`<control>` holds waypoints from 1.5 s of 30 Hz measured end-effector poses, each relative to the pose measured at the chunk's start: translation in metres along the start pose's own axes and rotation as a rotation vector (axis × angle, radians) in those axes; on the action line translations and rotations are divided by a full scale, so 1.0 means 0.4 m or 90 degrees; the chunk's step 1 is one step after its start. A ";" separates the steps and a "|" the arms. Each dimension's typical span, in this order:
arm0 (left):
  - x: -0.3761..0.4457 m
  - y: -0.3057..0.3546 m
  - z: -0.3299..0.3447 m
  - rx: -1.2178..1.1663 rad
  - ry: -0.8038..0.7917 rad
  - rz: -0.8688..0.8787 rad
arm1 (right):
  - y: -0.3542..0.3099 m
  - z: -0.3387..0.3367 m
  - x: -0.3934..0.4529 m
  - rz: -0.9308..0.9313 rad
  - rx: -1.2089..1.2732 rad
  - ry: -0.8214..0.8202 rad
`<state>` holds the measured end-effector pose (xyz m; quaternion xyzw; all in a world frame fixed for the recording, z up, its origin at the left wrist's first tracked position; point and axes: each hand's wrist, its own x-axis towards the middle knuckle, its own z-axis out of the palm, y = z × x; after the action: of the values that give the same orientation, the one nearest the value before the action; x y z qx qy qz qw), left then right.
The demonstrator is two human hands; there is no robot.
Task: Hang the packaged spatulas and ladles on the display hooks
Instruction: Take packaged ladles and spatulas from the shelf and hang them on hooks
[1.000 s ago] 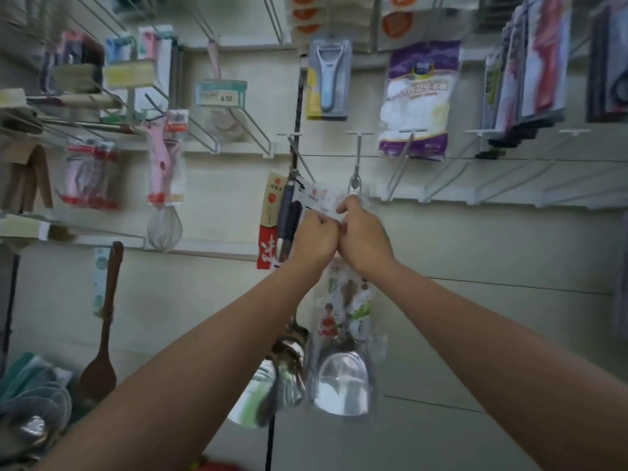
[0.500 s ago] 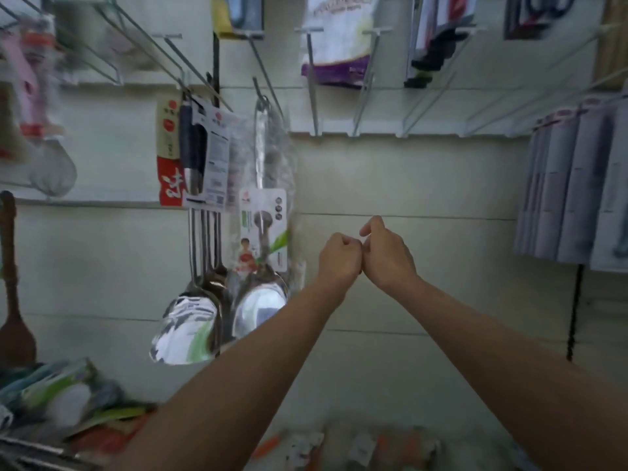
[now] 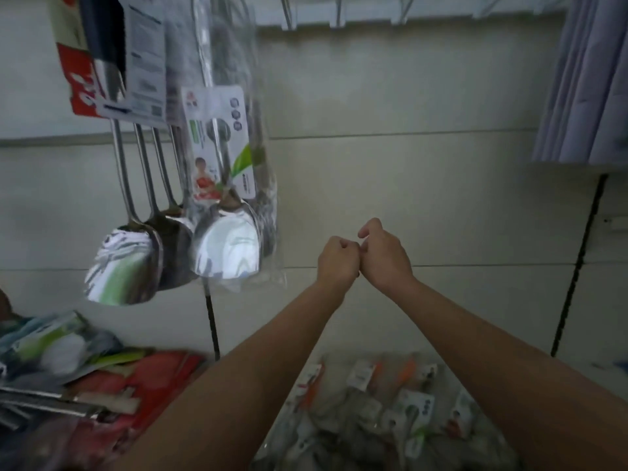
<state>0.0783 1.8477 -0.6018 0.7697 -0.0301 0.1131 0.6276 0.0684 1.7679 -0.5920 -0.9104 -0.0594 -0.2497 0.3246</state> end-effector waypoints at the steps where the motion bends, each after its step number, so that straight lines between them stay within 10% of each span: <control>1: 0.007 -0.022 0.004 0.004 -0.002 -0.009 | 0.012 0.018 0.000 0.006 0.000 -0.009; 32: 0.114 -0.641 -0.224 0.227 -0.131 -0.334 | 0.297 0.596 -0.091 0.172 -0.059 -0.524; 40: 0.073 -0.639 -0.212 0.226 -0.424 -0.469 | 0.272 0.621 -0.116 0.210 0.094 -0.661; 45: 0.096 -0.691 -0.190 0.339 -0.262 -0.441 | 0.281 0.654 -0.100 0.269 0.235 -0.535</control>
<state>0.1573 1.9835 -0.8447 0.8747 0.1344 -0.2536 0.3906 0.1729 1.8444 -0.8489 -0.8519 -0.0424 0.2239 0.4715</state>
